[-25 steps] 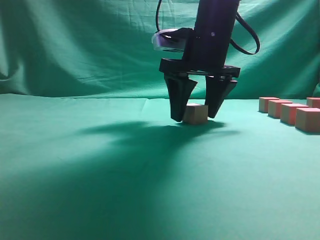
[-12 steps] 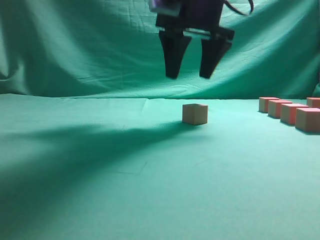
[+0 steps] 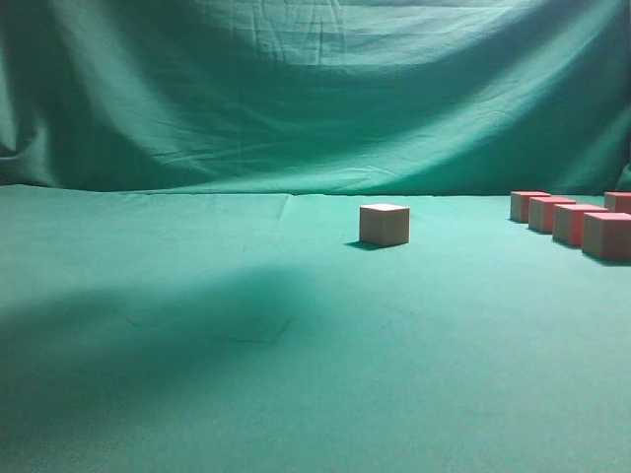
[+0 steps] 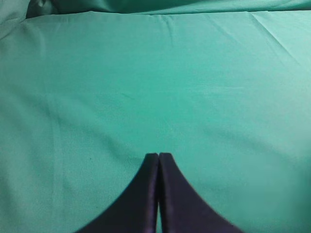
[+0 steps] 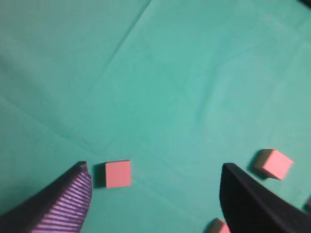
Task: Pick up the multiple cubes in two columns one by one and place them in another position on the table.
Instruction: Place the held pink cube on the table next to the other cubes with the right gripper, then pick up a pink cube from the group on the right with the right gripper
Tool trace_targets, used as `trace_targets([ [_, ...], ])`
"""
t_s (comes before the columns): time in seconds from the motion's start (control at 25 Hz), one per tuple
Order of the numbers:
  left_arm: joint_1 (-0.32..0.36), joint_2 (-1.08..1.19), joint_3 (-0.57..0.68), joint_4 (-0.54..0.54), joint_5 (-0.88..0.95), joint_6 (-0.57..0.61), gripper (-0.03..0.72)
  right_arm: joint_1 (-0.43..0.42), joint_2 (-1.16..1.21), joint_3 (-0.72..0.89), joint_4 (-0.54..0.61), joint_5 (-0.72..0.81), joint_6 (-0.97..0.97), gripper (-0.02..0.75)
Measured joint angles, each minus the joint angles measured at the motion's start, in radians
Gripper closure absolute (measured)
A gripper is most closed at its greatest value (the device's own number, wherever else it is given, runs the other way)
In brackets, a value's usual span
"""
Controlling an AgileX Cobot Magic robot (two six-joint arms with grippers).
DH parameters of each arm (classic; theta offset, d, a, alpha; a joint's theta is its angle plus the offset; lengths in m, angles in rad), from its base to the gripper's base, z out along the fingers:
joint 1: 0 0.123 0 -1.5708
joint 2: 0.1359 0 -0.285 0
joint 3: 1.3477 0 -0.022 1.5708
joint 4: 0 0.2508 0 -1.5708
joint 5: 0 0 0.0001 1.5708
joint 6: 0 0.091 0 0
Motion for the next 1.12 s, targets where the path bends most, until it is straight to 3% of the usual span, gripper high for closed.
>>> trace_targets([
  [0.24,0.000,0.000,0.000,0.000,0.000,0.000,0.688,-0.058,-0.240,0.159,-0.059,0.004,0.047,0.204],
  [0.68,0.000,0.000,0.000,0.000,0.000,0.000,0.688,-0.350,-0.492,0.698,-0.074,0.004,0.139,0.204],
  [0.88,0.000,0.000,0.000,0.000,0.000,0.000,0.688,-0.434,-0.500,0.914,-0.013,-0.131,0.158,0.204],
  [1.12,0.000,0.000,0.000,0.000,0.000,0.000,0.688,-0.463,-0.457,1.084,0.037,-0.304,0.154,0.204],
])
